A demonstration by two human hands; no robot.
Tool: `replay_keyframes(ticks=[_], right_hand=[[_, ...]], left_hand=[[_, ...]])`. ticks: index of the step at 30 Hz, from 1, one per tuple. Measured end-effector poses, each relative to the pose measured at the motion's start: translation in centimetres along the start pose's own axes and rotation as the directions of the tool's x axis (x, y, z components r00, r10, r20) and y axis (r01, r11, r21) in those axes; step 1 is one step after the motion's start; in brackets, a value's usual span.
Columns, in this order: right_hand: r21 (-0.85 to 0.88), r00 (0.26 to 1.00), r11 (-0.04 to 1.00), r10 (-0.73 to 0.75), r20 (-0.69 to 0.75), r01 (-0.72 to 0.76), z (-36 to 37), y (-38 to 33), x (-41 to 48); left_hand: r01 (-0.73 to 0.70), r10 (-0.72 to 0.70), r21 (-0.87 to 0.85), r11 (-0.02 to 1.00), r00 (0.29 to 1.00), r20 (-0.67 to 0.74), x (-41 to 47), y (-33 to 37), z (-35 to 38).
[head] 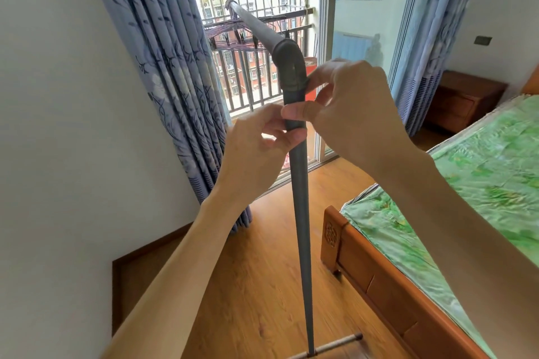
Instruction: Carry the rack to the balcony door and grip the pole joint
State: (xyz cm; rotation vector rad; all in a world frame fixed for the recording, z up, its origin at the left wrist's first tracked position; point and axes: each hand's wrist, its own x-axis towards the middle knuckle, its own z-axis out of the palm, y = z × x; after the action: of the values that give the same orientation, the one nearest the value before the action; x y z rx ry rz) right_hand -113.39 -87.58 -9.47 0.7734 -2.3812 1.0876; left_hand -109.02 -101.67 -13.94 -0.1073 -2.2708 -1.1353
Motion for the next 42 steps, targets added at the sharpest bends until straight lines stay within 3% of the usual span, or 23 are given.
replay_keyframes(ticks=[8, 16, 31, 42], right_hand=[[-0.006, 0.999, 0.999, -0.036, -0.007, 0.036, -0.8, 1.1, -1.5], [0.139, 0.998, 0.989, -0.054, -0.02, 0.057, -0.2, 0.8, -2.0], [-0.002, 0.992, 0.992, -0.124, 0.006, 0.124, 1.5, 2.3, 1.5], [-0.044, 0.996, 0.996, -0.081, 0.023, 0.082, 3.5, 3.0, 5.3]], left_hand=[[0.032, -0.026, 0.088, 0.996, 0.997, -0.07, -2.0, 2.1, 2.0], [0.046, -0.049, 0.184, 0.982, 0.999, 0.014, -1.6, 2.4, 1.4], [0.069, -0.068, 0.178, 0.982, 0.998, -0.007, 0.2, 1.2, 1.5], [0.124, -0.115, 0.166, 0.978, 0.991, -0.065, 3.9, -0.9, 2.2]])
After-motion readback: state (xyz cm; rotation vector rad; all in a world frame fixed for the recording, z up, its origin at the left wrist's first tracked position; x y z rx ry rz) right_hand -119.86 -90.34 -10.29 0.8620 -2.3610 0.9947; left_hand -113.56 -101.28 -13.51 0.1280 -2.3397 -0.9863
